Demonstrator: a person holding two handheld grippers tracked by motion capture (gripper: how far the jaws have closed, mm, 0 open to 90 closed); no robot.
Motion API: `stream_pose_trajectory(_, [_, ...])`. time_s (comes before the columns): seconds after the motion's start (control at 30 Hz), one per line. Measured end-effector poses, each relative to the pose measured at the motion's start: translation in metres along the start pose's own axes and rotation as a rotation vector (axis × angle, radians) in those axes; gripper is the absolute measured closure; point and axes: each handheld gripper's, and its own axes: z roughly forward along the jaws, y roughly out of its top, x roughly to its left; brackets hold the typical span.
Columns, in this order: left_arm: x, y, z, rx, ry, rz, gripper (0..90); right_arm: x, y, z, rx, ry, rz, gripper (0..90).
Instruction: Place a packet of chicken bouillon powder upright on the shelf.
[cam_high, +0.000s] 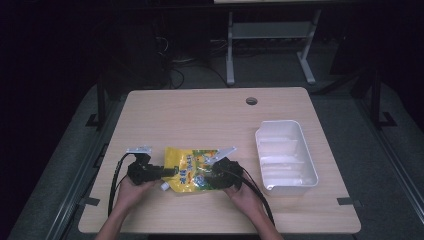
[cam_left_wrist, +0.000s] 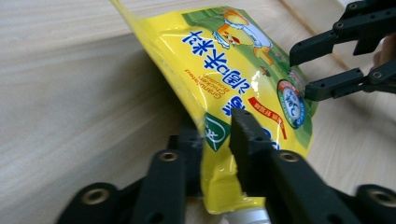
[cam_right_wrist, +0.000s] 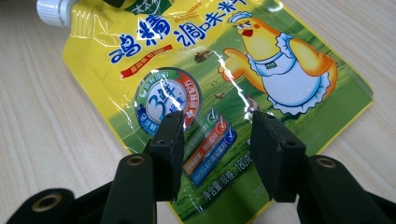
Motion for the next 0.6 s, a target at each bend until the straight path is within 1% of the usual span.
stream_pose_trajectory(0.03, [0.0, 0.0, -0.001, 0.006, 0.01, 0.008, 83.7, 0.0, -0.001, 0.0, -0.004, 0.003, 0.003, 53.5])
stream_pose_trajectory(0.07, [0.0, 0.0, -0.001, 0.006, 0.01, 0.008, 87.1, -0.001, -0.001, 0.0, -0.006, 0.004, 0.004, 53.1])
stream_pose_trajectory(0.13, [0.0, 0.001, -0.002, 0.009, 0.002, 0.008, 88.5, -0.001, -0.001, 0.0, -0.008, 0.008, 0.006, 52.7])
stream_pose_trajectory(0.27, [-0.003, 0.004, -0.004, 0.016, 0.003, 0.027, 89.2, -0.001, -0.001, 0.0, -0.009, 0.011, 0.002, 51.5])
stream_pose_trajectory(0.37, [-0.005, 0.007, -0.007, 0.015, -0.009, 0.035, 89.4, -0.002, -0.001, -0.001, -0.011, 0.025, 0.008, 49.7])
stream_pose_trajectory(0.43, [-0.007, 0.01, -0.01, 0.016, -0.016, 0.047, 89.5, -0.003, 0.0, -0.002, -0.013, 0.032, 0.011, 48.1])
stream_pose_trajectory(0.47, [-0.008, 0.011, -0.012, 0.007, -0.023, 0.05, 89.5, -0.002, 0.001, -0.005, -0.018, 0.025, 0.006, 45.4])
stream_pose_trajectory(0.5, [-0.008, 0.012, -0.013, 0.001, -0.03, 0.049, 89.5, -0.002, 0.001, -0.005, -0.018, 0.025, 0.006, 45.4])
stream_pose_trajectory(0.53, [-0.01, 0.016, -0.017, -0.01, -0.042, 0.054, 89.6, -0.001, 0.002, -0.008, -0.036, 0.03, 0.002, 42.8])
stream_pose_trajectory(0.6, [-0.011, 0.018, -0.02, -0.011, -0.046, 0.057, 89.6, -0.001, 0.003, -0.009, -0.043, 0.033, -0.001, 41.1])
